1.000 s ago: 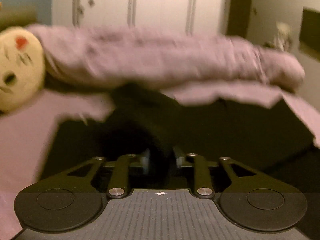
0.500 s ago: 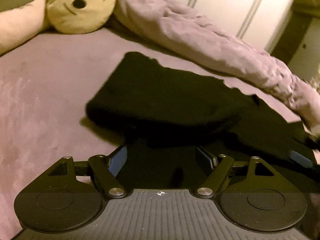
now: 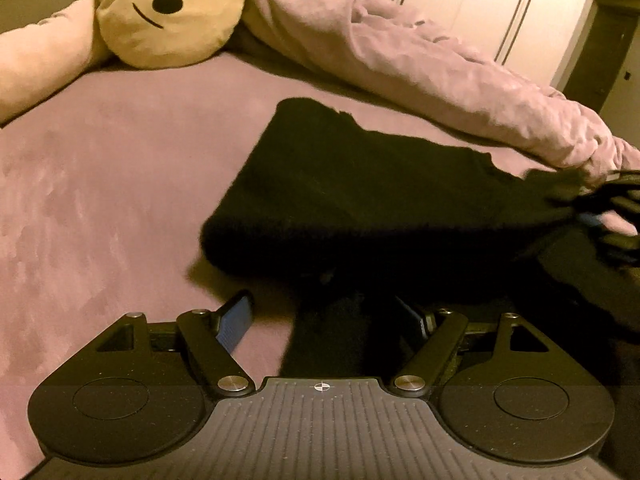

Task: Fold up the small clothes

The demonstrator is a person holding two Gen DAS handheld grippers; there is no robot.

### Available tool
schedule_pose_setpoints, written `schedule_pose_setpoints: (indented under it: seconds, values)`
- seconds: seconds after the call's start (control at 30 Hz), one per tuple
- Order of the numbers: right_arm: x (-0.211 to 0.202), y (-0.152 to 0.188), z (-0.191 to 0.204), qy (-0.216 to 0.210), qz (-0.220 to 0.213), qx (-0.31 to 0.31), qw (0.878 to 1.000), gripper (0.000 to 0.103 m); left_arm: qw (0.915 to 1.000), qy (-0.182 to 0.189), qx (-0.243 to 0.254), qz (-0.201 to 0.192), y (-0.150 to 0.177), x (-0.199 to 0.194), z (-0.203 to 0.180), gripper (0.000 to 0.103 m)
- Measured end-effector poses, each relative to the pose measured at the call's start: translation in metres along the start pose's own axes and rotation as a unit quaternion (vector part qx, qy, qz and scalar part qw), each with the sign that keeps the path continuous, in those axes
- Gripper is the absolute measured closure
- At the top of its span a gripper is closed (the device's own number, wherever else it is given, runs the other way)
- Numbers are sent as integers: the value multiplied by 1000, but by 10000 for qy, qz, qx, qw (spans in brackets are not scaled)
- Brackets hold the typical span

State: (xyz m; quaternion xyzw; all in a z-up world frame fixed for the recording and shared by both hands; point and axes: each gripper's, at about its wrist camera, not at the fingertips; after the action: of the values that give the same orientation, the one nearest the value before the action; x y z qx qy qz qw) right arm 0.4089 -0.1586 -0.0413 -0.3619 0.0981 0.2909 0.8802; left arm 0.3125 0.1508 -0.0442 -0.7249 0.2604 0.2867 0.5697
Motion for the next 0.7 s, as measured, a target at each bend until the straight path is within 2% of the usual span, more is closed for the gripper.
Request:
schedule_pose_setpoints:
  seconds: [0.13, 0.23, 0.3, 0.37, 0.47, 0.5, 0.57, 0.7]
  values:
    - [-56, -15, 12, 78, -615, -974, 9933, 93, 9997, -135, 184, -36, -4, 0, -12, 22]
    - [-85, -22, 0, 306, -774, -1324, 9877, 93, 9995, -179, 208, -147, -11, 2, -26, 24]
    - [-92, -25, -18, 563, -663, -1217, 9888, 91, 9991, -399, 153, -84, -14, 9, -33, 38]
    - [-96, -24, -45, 792, -438, -897, 9919, 87, 9989, -453, -76, 48, -16, 15, -34, 43]
    - [-96, -19, -83, 931, -108, -346, 9950, 80, 9981, -371, -479, 86, -13, 13, -27, 37]
    - [-97, -17, -91, 926, -90, -212, 9954, 76, 9985, -292, -465, 58, -11, 11, -27, 30]
    - [-98, -15, -102, 847, -134, -43, 9963, 67, 9994, -239, -231, 24, -7, 9, -31, 25]
    - [-86, -18, -108, 533, -108, 261, 9982, 65, 9982, -542, 242, 64, -3, 16, -46, 26]
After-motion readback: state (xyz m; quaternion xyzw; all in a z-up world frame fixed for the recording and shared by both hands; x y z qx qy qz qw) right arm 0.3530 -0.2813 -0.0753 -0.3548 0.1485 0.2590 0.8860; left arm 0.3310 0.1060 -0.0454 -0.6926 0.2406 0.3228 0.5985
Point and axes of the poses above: each gripper's, at about its wrist camera, not at the fingertips, and x roughly the way its jaws point, z to its left, y to its underside, and after that the axes turned 2 degrees about -y, right-handed
